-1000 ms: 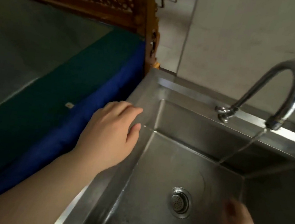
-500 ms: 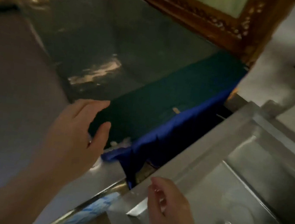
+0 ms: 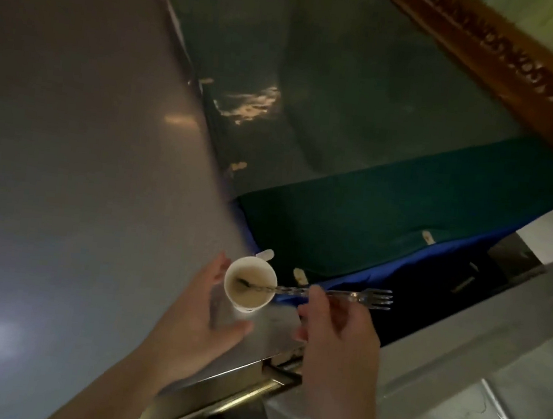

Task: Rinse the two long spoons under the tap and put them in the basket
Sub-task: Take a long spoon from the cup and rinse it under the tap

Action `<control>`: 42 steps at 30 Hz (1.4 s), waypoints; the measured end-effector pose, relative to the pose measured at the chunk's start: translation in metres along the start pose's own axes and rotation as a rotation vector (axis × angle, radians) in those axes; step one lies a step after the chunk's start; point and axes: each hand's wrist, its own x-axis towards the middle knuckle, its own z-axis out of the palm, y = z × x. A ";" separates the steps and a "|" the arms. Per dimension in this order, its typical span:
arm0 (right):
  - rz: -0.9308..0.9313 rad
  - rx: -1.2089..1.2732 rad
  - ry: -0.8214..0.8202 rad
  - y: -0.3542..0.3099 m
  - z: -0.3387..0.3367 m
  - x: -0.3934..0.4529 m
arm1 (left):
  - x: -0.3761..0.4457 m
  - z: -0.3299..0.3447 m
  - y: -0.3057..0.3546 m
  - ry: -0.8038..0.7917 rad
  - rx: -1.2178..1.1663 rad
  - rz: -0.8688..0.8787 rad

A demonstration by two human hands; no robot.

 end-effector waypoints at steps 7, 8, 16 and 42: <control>-0.062 -0.056 0.040 -0.009 0.005 0.018 | 0.013 0.008 0.002 0.067 -0.035 0.038; -0.070 -0.062 0.035 -0.009 0.004 0.019 | 0.014 0.007 0.003 0.069 -0.029 0.044; -0.103 -0.115 -0.065 -0.006 -0.001 0.018 | 0.012 0.007 0.002 0.075 -0.043 0.053; 0.097 0.755 0.075 -0.010 -0.107 -0.023 | -0.052 -0.015 0.069 0.266 -0.011 0.085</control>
